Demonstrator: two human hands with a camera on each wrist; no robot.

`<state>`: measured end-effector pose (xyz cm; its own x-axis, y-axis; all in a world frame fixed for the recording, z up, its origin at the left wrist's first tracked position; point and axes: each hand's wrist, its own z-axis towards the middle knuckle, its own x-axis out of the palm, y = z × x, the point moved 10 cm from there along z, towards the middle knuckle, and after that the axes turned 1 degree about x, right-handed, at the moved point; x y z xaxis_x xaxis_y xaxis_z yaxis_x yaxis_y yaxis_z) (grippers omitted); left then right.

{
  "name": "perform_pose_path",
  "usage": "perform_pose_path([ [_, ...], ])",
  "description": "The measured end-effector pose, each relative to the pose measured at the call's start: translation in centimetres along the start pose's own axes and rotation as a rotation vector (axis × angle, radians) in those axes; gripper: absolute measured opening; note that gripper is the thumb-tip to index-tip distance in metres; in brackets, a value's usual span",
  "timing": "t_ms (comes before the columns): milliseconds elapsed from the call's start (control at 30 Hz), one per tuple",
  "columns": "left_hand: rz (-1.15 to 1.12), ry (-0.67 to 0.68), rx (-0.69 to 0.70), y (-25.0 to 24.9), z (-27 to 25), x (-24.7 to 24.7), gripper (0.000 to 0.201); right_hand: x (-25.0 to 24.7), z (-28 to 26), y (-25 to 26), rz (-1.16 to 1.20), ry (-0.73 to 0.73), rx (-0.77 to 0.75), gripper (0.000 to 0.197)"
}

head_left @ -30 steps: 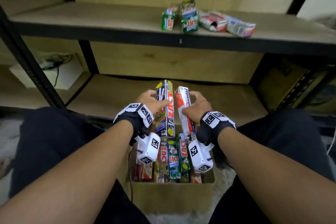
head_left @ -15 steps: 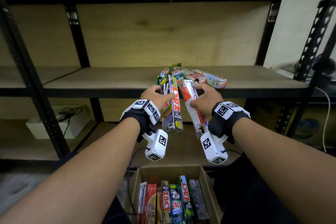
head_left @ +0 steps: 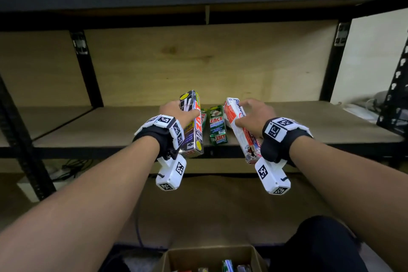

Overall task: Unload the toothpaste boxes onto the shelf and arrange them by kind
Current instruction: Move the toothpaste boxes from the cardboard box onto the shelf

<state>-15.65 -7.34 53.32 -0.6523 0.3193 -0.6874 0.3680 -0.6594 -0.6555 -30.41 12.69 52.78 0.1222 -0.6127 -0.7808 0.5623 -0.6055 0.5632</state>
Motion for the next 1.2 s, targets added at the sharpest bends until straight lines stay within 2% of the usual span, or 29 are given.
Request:
perform_pose_path([
  [133, 0.078, 0.013, 0.040, 0.8, 4.0, 0.0, 0.063, 1.0, 3.9, -0.2, -0.013, -0.007, 0.025, 0.052],
  [267, 0.167, 0.033, 0.089, 0.8, 6.8, -0.2, 0.059, 2.6, 7.3, -0.3, -0.077, 0.025, 0.035, 0.046],
  [533, 0.244, 0.285, 0.016, 4.8, 11.2, 5.3, 0.070, 6.3, 11.4, 0.5, -0.177, 0.173, 0.009, 0.053],
  [733, 0.234, 0.269, -0.016, 6.3, 13.1, 6.5, 0.063, 7.9, 12.7, 1.6, -0.172, 0.182, -0.030, 0.051],
  [900, 0.126, 0.282, -0.058, 7.2, 13.8, 7.2, 0.060, 8.7, 13.2, 1.6, -0.178, 0.210, -0.019, 0.051],
  [1000, 0.063, 0.303, -0.093, 7.9, 13.6, 7.7, 0.053, 8.9, 13.0, 1.7, -0.165, 0.223, -0.011, 0.057],
  [1100, 0.116, 0.295, -0.089, 8.0, 13.1, 7.3, 0.047, 8.9, 12.6, 2.0, -0.165, 0.221, -0.020, 0.058],
  [1200, 0.168, 0.278, -0.089, 7.9, 12.7, 6.7, 0.033, 8.6, 11.6, 2.2, -0.211, 0.236, -0.018, 0.053],
])
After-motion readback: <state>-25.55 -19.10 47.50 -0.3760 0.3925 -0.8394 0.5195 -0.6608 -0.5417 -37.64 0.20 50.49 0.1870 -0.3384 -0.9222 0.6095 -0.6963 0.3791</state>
